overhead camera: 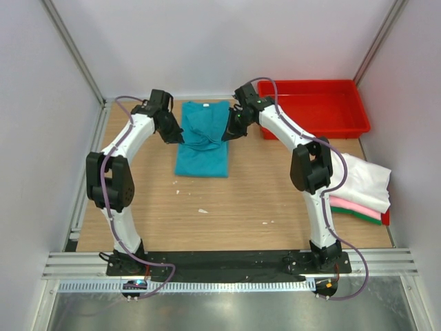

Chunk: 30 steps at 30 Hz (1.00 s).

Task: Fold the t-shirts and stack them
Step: Fold the tshirt

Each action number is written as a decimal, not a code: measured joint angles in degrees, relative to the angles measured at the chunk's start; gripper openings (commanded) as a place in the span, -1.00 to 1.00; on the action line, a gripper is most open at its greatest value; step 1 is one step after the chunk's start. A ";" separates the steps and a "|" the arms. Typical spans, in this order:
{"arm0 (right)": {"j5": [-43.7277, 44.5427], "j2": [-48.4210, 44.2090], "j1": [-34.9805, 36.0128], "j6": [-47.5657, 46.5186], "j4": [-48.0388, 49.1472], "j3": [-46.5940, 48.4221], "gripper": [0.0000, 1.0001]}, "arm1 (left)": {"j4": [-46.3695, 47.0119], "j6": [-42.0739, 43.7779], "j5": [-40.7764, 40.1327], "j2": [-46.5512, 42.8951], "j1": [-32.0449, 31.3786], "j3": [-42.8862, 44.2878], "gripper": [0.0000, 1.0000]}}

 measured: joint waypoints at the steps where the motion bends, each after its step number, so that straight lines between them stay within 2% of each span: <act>1: -0.02 0.00 0.00 0.02 0.02 0.00 -0.98 | -0.13 0.00 0.02 -0.02 -0.02 0.22 -1.00; 16: 0.11 0.20 -0.61 -0.79 0.00 0.26 -0.98 | -0.04 0.15 -0.02 0.81 0.00 1.70 -1.00; 30: 0.07 8.52 -2.01 -1.68 0.68 3.69 -0.98 | 1.75 0.17 -0.66 7.19 0.61 2.54 -1.00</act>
